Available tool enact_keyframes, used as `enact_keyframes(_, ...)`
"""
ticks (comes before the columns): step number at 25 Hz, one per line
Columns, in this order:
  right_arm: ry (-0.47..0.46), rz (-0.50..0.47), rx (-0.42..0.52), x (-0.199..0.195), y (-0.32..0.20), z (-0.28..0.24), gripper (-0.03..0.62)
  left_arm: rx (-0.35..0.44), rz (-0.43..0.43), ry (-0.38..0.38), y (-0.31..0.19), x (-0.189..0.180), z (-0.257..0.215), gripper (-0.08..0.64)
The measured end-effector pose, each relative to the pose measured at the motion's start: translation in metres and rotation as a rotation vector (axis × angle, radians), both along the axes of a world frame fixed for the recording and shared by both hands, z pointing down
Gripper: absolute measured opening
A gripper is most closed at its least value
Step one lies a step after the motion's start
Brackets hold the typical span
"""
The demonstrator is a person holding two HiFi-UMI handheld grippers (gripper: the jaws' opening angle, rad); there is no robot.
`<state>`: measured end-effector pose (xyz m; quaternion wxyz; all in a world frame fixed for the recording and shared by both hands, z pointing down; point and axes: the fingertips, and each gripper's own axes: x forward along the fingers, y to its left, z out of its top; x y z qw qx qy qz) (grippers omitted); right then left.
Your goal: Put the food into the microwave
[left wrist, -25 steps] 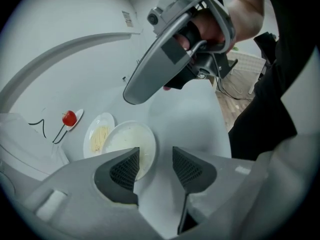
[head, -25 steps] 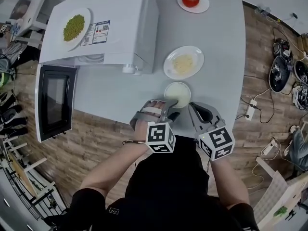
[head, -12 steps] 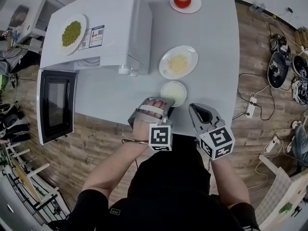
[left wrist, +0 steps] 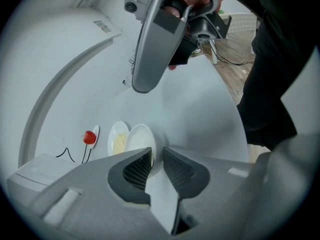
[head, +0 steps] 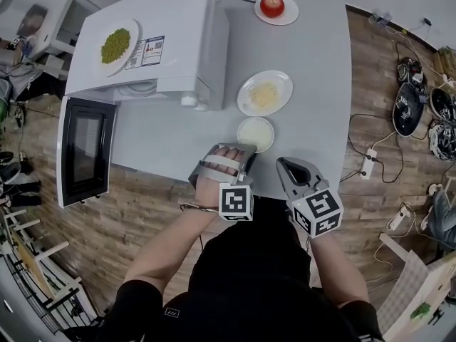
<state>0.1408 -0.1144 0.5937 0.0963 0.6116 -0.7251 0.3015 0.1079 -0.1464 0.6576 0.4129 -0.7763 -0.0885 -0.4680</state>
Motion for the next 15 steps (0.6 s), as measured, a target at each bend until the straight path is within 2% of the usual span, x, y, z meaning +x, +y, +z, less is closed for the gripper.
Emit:
enact_keyframes(6, 0.03, -0.04, 0.005, -0.013, 0.005, -0.015, 0.014, 0.02, -0.03, 0.017, 0.001, -0.011, -0.013, 0.071)
enact_keyframes(15, 0.074, -0.13, 0.022, -0.049, -0.01, -0.043, 0.014, 0.085, -0.113, 0.05, -0.028, -0.046, -0.049, 0.067)
